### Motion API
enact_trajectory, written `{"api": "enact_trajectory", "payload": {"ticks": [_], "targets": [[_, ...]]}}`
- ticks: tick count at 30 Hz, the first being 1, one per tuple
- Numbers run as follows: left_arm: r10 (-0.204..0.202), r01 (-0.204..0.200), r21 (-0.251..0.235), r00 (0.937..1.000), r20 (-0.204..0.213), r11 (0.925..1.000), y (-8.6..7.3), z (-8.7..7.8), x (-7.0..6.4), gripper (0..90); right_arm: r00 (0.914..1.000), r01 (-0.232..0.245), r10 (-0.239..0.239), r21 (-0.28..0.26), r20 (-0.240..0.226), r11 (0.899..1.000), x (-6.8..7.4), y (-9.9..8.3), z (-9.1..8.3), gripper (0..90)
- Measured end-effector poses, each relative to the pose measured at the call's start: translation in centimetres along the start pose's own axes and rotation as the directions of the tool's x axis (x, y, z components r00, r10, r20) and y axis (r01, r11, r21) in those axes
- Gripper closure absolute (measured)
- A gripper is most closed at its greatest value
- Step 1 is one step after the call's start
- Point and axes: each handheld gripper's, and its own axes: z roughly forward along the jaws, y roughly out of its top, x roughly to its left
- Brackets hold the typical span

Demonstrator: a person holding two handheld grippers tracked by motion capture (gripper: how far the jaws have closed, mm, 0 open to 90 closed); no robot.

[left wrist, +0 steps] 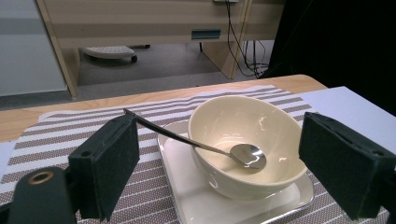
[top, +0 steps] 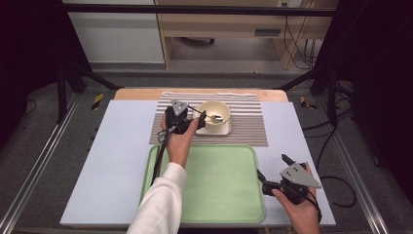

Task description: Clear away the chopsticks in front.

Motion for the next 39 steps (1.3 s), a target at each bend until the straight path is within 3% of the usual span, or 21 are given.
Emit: {"api": "enact_trajectory", "payload": {"ticks": [4, 11, 17, 19, 26, 33, 39], "targets": [[0.007, -0.007, -0.004, 0.9997, -0.022, 1.0, -0.1, 0.1, -0.1, 12.9, 1.0, 0.004, -0.004, 0.003, -0.001, 1.0, 0.0, 0.0, 0.0, 5.6], [-0.053, 0.053, -0.014, 0.9986, -0.008, 0.9985, -0.1, 0.2, 0.3, 11.8, 1.0, 0.005, -0.005, 0.004, -0.003, 1.0, 0.1, 0.1, 0.0, 5.8], [-0.096, 0.096, -0.019, 0.9954, -0.002, 0.9952, -0.1, 0.3, 0.6, 11.7, 1.0, 0.004, -0.004, 0.005, -0.004, 1.0, 0.1, 0.1, 0.0, 5.8], [-0.126, 0.126, -0.025, 0.992, 0.006, 0.9917, -0.2, 0.3, 0.7, 11.9, 1.0, 0.006, -0.006, 0.006, -0.004, 1.0, 0.1, 0.1, 0.0, 5.8], [-0.155, 0.154, -0.04, 0.988, -0.002, 0.9872, -0.3, 0.3, 0.7, 14.4, 0.9999, 0.004, -0.004, 0.01, -0.014, 1.0, 0.2, 0.1, 0.0, 5.9], [-0.254, 0.253, -0.06, 0.967, -0.01, 0.9655, -0.9, 0.3, 1.2, 17.8, 0.9999, 0.004, -0.004, 0.012, -0.016, 1.0, 0.2, 0.1, 0.0, 6.0], [-0.295, 0.292, -0.07, 0.9545, -0.043, 0.9539, -1.7, 0.6, 1.9, 22.9, 0.9998, 0.001, -0.001, 0.012, -0.018, 1.0, 0.2, 0.1, 0.0, 6.0]]}}
